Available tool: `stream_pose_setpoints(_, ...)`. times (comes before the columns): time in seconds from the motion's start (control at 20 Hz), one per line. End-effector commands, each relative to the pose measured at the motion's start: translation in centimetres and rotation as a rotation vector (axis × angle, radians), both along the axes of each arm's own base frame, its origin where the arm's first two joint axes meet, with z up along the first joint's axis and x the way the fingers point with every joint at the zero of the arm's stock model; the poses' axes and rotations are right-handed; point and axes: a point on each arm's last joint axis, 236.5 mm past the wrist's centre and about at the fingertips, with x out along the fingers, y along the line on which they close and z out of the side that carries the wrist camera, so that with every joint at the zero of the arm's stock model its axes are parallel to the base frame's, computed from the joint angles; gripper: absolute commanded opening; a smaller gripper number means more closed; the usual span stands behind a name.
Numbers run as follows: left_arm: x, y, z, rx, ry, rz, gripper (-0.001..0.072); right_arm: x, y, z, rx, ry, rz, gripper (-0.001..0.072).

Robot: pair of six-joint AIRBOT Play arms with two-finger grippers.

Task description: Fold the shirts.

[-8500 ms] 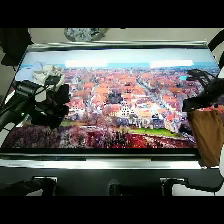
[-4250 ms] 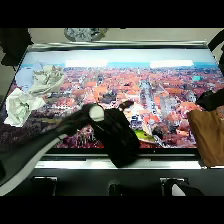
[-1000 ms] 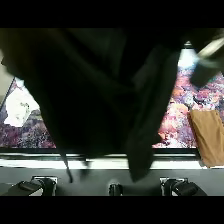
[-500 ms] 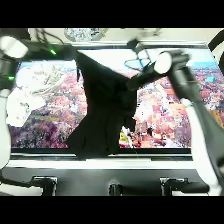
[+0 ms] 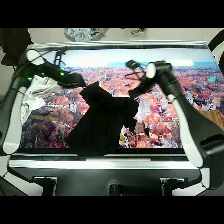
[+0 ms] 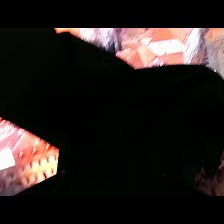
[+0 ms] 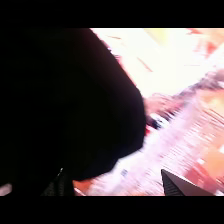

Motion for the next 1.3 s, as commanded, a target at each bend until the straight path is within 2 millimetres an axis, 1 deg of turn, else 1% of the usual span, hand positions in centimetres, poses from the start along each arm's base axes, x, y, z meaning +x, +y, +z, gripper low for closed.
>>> stream_pose_setpoints(0.0, -4.2, 5.0, 0.8, 0.026, 0.154, 0.02, 0.072, -1.2, -6.5, 2.8, 0.024, 0.034, -0.019, 0.0701)
stream_pose_setpoints(0.05, -5.4, 6.1, 1.0, 0.026, 0.178, 0.037, 0.072, -2.6, -8.6, 3.0, 0.103, 0.106, -0.041, 0.0696)
stream_pose_setpoints(0.1, -7.0, 6.8, 0.7, 0.024, 0.207, 0.053, 0.072, -4.0, -10.1, 2.8, 0.177, 0.178, -0.069, 0.0679)
stream_pose_setpoints(0.15, -8.7, 7.2, 0.0, 0.021, 0.23, 0.066, 0.072, -5.1, -11.5, 2.5, 0.246, 0.238, -0.105, 0.0668)
stream_pose_setpoints(0.2, -10.7, 7.2, -1.4, 0.017, 0.254, 0.082, 0.072, -6.0, -12.4, 1.9, 0.287, 0.278, -0.117, 0.0669)
stream_pose_setpoints(0.25, -13.1, 7.0, -3.3, 0.012, 0.288, 0.107, 0.072, -7.0, -13.2, 1.1, 0.303, 0.318, -0.128, 0.067)
stream_pose_setpoints(0.3, -16.1, 6.7, -5.6, 0.011, 0.333, 0.128, 0.072, -7.8, -13.4, 0.2, 0.306, 0.352, -0.123, 0.067)
stream_pose_setpoints(0.35, -19.5, 6.4, -8.0, 0.013, 0.382, 0.145, 0.072, -8.6, -13.1, -0.7, 0.312, 0.384, -0.106, 0.0671)
stream_pose_setpoints(0.4, -22.5, 6.0, -9.9, 0.008, 0.428, 0.155, 0.072, -9.1, -12.6, -1.6, 0.317, 0.403, -0.092, 0.0672)
stream_pose_setpoints(0.45, -25.2, 5.4, -11.6, -0.008, 0.473, 0.166, 0.072, -9.3, -11.7, -2.5, 0.324, 0.41, -0.068, 0.0674)
stream_pose_setpoints(0.5, -27.2, 4.7, -12.8, -0.032, 0.504, 0.181, 0.072, -9.5, -11.0, -3.3, 0.319, 0.412, -0.047, 0.0682)
stream_pose_setpoints(0.55, -28.8, 3.9, -13.8, -0.064, 0.527, 0.203, 0.072, -9.5, -10.1, -4.1, 0.315, 0.41, -0.027, 0.0694)
stream_pose_setpoints(0.65, -30.3, 2.1, -15.2, -0.13, 0.559, 0.243, 0.072, -9.6, -8.7, -5.4, 0.307, 0.405, -0.007, 0.0697)
stream_pose_setpoints(0.8, -31.4, -0.3, -16.5, -0.169, 0.574, 0.249, 0.072, -10.2, -6.8, -6.9, 0.301, 0.431, 0.048, 0.0701)
stream_pose_setpoints(0.95, -31.5, -1.8, -17.4, -0.146, 0.563, 0.241, 0.072, -10.9, -4.4, -7.3, 0.344, 0.452, 0.151, 0.0711)
stream_pose_setpoints(1.05, -31.6, -2.4, -18.0, -0.128, 0.555, 0.234, 0.072, -10.8, -3.0, -7.4, 0.384, 0.454, 0.174, 0.0711)
stream_pose_setpoints(1.15, -31.1, -2.6, -18.9, -0.112, 0.549, 0.263, 0.0713, -11.0, -2.2, -8.0, 0.401, 0.475, 0.18, 0.0711)
stream_pose_setpoints(1.2, -30.8, -2.6, -19.3, -0.106, 0.544, 0.287, 0.0673, -11.1, -1.9, -8.4, 0.404, 0.489, 0.184, 0.0711)
stream_pose_setpoints(1.25, -30.2, -2.6, -19.7, -0.102, 0.533, 0.316, 0.0579, -11.3, -1.4, -8.8, 0.41, 0.501, 0.188, 0.0711)
